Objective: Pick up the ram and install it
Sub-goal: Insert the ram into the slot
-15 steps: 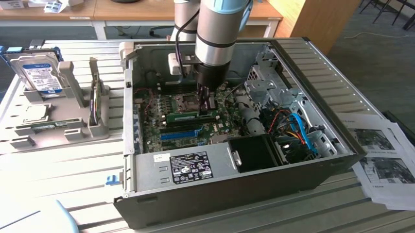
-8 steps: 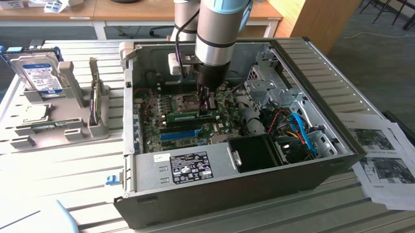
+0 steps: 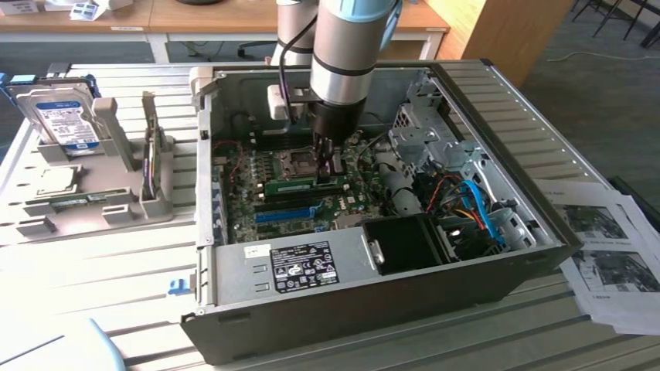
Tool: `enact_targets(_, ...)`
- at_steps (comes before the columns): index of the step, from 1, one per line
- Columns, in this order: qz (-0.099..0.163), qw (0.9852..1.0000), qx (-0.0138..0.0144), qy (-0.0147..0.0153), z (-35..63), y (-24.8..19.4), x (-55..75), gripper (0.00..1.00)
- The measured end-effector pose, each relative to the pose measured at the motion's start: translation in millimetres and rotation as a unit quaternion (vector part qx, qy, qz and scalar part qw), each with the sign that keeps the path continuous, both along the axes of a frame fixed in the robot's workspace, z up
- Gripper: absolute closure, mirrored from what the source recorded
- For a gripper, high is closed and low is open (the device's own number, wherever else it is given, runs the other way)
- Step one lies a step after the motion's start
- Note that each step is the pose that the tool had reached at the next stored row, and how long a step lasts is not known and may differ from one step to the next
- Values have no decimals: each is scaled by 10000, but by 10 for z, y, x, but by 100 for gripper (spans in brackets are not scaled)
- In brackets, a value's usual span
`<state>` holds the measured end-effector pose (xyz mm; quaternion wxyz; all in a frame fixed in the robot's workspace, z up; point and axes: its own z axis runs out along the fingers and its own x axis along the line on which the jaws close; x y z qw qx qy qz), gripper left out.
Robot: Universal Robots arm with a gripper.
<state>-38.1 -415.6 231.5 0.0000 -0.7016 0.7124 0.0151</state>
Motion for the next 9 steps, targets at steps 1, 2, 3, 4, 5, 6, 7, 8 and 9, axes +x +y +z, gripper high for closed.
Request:
enact_targets(1,0,10000,1,-1,-3,0,0,89)
enact_targets(2,0,10000,0,0,-4,0,0,89)
enact_targets(3,0,10000,0,0,-4,0,0,89)
enact_targets(4,0,10000,-1,0,-9,0,0,89)
enact_targets(5,0,10000,0,0,-9,0,0,89)
enact_targets(6,0,10000,0,0,-9,0,0,89)
enact_targets(7,0,10000,0,0,-10,0,0,89)
enact_targets(8,0,10000,0,0,-11,0,0,89)
enact_targets(9,0,10000,0,0,-12,0,0,89)
